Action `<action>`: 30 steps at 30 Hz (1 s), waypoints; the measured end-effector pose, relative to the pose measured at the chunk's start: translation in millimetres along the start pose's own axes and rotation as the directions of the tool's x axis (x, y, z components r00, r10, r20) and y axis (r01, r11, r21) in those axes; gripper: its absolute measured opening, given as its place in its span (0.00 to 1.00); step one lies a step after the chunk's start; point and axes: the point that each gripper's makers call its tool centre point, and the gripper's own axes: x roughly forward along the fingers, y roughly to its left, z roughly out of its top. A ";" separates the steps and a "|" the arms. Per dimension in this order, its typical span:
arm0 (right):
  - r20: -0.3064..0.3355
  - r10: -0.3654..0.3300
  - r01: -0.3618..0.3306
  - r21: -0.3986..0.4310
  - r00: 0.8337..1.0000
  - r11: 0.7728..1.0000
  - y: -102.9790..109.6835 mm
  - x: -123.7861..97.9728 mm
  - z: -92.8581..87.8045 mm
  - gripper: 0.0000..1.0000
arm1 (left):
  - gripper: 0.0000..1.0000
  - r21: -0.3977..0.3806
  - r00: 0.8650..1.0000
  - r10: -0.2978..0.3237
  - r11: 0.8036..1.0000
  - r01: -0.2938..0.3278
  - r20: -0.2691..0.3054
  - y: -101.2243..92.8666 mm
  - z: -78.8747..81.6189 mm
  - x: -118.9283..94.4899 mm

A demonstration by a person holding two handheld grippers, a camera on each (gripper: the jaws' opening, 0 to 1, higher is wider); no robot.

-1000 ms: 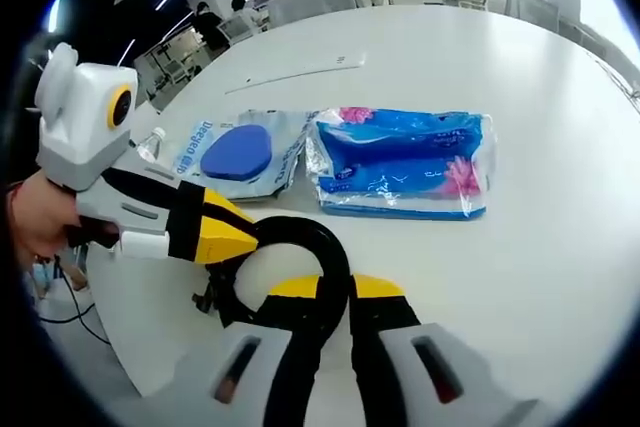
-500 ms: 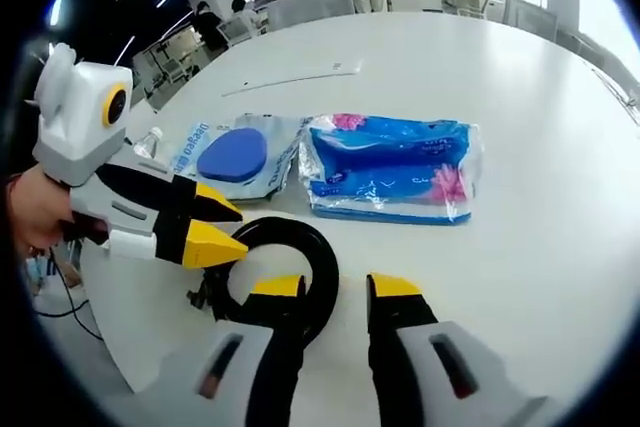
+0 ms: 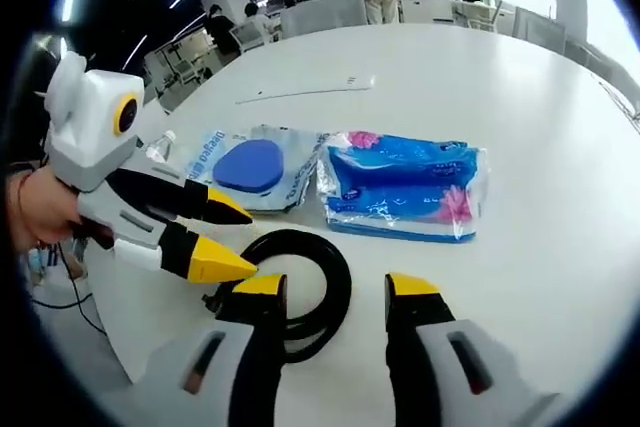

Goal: Arrange the tabletop items into an orderly group along one side of the table until the central work area is clear of visible clutter.

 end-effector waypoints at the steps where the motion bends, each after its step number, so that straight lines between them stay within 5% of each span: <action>1: -0.001 0.001 -0.001 -0.004 1.000 1.000 -0.6 0.0 -0.5 0.41 | 0.35 -0.001 1.000 -0.001 1.000 0.001 0.002 0.2 -0.1 -1.3; 30: 0.052 0.088 -0.078 -0.160 0.995 0.984 32.6 -21.0 29.6 0.53 | 0.57 0.029 0.991 -0.068 0.997 0.065 0.113 5.9 9.2 -49.0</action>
